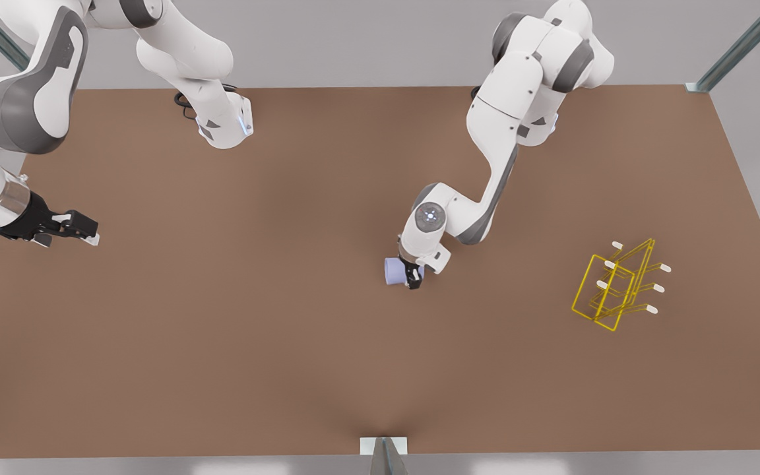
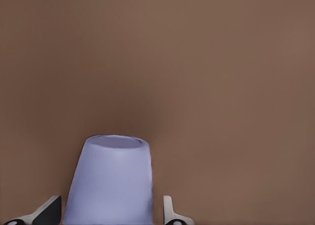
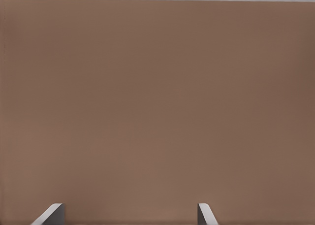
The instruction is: Place the cup on the cup holder
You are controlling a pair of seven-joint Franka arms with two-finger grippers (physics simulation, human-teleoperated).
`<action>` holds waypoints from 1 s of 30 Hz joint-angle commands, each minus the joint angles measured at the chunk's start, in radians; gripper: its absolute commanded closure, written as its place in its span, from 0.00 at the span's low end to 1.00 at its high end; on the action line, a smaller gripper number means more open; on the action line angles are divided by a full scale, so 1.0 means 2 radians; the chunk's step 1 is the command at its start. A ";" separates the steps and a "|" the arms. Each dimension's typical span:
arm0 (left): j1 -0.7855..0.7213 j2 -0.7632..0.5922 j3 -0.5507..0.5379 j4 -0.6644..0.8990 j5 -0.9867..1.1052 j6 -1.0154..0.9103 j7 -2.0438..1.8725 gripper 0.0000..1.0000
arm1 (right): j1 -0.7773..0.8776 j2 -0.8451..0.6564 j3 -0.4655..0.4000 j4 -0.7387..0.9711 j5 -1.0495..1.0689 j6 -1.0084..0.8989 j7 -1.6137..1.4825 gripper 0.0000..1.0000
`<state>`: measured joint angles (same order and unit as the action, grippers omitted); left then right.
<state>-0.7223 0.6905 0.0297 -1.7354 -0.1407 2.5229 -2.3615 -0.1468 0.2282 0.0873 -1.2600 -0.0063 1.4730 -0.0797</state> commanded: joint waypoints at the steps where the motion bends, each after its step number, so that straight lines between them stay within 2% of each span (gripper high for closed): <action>1: 0.000 0.003 -0.001 0.001 0.000 0.008 -0.011 0.00 | -0.001 -0.001 0.000 0.000 0.002 0.001 0.008 0.00; 10: -0.002 0.018 -0.001 0.005 -0.001 0.024 -0.004 0.00 | -0.003 -0.002 -0.001 0.001 0.001 -0.001 0.008 0.00; 12: -0.002 0.018 -0.001 0.005 -0.001 0.022 -0.005 0.04 | -0.003 -0.002 -0.001 0.001 0.000 -0.001 0.008 0.00; 14: -0.002 0.019 -0.001 0.005 -0.001 0.022 -0.004 0.14 | -0.003 -0.002 -0.001 0.001 0.000 -0.001 0.008 0.00; 15: -0.002 0.019 -0.001 0.005 -0.001 0.022 -0.004 0.15 | -0.003 -0.002 -0.001 0.001 0.000 -0.001 0.008 0.00; 28: -0.002 0.024 0.000 0.019 0.000 0.019 -0.003 0.18 | -0.003 -0.001 -0.001 0.003 -0.005 0.001 0.008 0.00; 30: -0.002 0.012 0.007 0.034 0.000 -0.037 0.019 0.18 | -0.001 -0.001 -0.001 0.005 -0.005 0.001 0.008 0.00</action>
<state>-0.7263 0.7211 0.0439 -1.6733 -0.1429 2.5344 -2.3594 -0.1515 0.2279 0.0857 -1.2519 -0.0132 1.4741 -0.0661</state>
